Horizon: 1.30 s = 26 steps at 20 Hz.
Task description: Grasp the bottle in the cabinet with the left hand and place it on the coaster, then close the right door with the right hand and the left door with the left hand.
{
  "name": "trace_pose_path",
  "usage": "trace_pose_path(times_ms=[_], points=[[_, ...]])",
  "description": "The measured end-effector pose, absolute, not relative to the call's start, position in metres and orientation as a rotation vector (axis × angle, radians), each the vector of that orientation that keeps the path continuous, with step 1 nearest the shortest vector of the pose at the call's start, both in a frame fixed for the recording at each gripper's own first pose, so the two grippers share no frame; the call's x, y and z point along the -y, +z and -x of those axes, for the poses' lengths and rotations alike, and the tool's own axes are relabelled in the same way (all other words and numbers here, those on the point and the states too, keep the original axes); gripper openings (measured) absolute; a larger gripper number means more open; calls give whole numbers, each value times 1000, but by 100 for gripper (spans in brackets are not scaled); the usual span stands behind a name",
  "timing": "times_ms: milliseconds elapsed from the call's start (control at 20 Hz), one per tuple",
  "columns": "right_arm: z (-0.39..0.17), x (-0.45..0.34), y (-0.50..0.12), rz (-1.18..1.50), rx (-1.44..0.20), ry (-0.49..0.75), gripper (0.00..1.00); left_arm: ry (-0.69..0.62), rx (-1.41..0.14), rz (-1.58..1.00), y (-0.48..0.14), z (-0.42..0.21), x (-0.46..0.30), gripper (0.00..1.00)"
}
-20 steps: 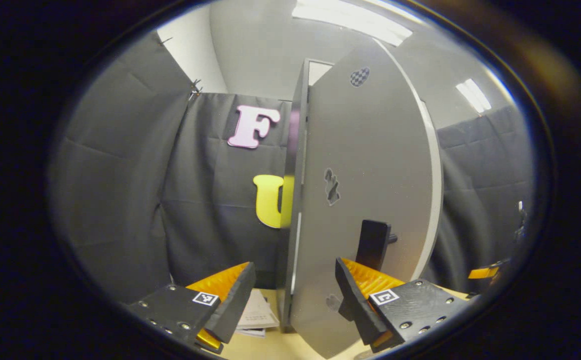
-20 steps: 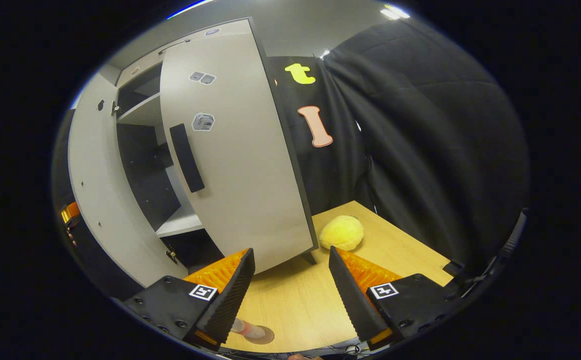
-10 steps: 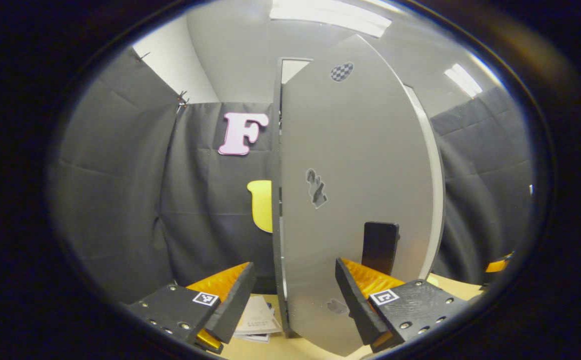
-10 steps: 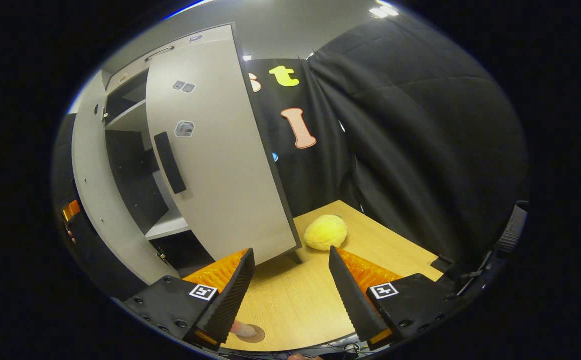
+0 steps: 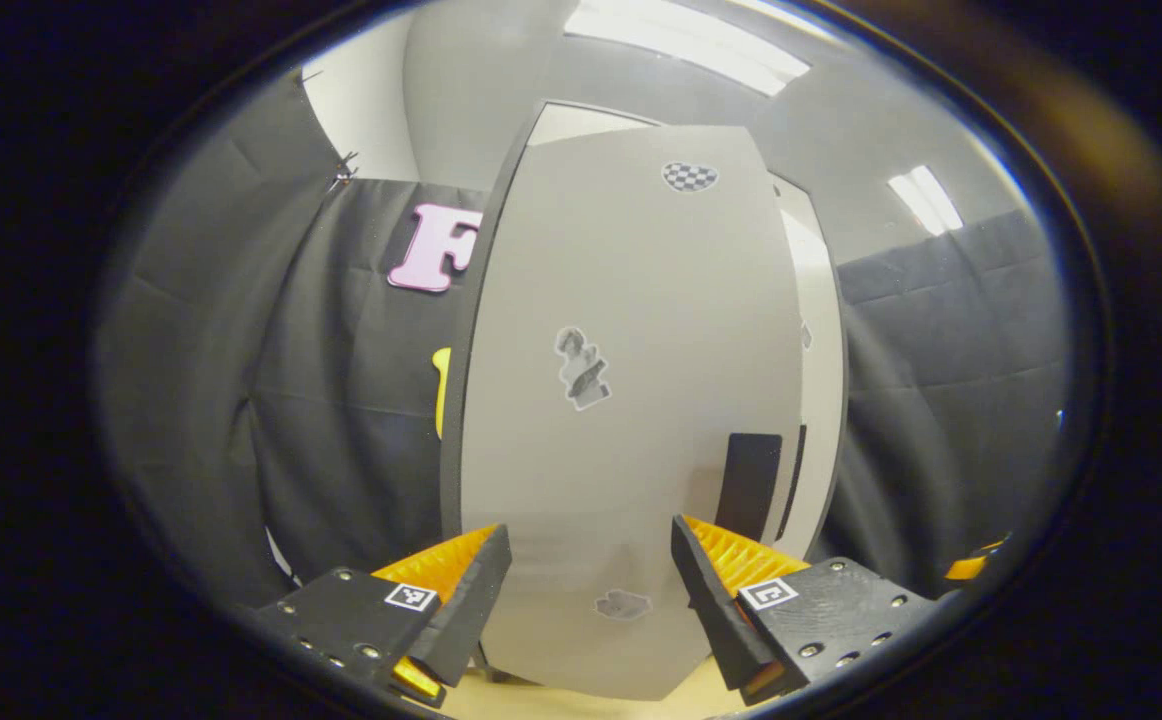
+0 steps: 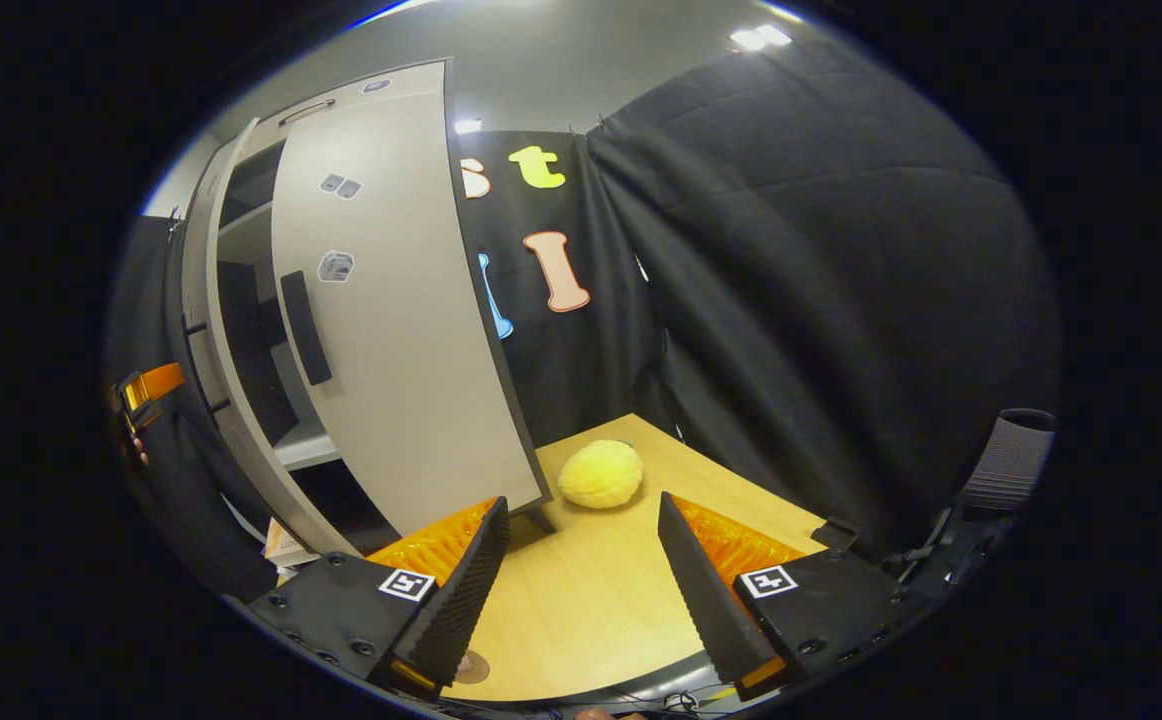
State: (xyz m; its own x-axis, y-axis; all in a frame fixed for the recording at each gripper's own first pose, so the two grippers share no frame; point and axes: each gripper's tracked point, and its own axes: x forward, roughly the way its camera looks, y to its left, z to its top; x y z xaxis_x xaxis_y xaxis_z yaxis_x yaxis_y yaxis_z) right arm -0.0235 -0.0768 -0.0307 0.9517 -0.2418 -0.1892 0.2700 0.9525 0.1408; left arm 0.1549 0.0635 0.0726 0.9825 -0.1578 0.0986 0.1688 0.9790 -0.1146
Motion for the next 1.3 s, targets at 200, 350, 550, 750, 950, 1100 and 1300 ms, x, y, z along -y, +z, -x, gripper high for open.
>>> trace_pose_path(times_ms=[200,350,550,750,950,1100,1300], points=[[22,72,-37,-168,-184,-260,95,-149,142,120,77,-126,-75,99],[11,55,-26,-154,-157,-217,95,-106,174,150,74,-102,-97,93],[-8,27,-3,-82,-117,-133,91,-54,103,102,25,-69,-129,93],[-23,2,31,-43,-39,-45,95,0,37,56,-1,-39,-149,94],[-32,-14,68,-20,62,-2,95,56,69,51,11,-21,-166,93],[-37,-29,84,-15,94,29,91,70,88,48,18,-17,-173,93],[-32,-37,92,-11,116,41,95,73,109,44,25,-12,-179,93]])
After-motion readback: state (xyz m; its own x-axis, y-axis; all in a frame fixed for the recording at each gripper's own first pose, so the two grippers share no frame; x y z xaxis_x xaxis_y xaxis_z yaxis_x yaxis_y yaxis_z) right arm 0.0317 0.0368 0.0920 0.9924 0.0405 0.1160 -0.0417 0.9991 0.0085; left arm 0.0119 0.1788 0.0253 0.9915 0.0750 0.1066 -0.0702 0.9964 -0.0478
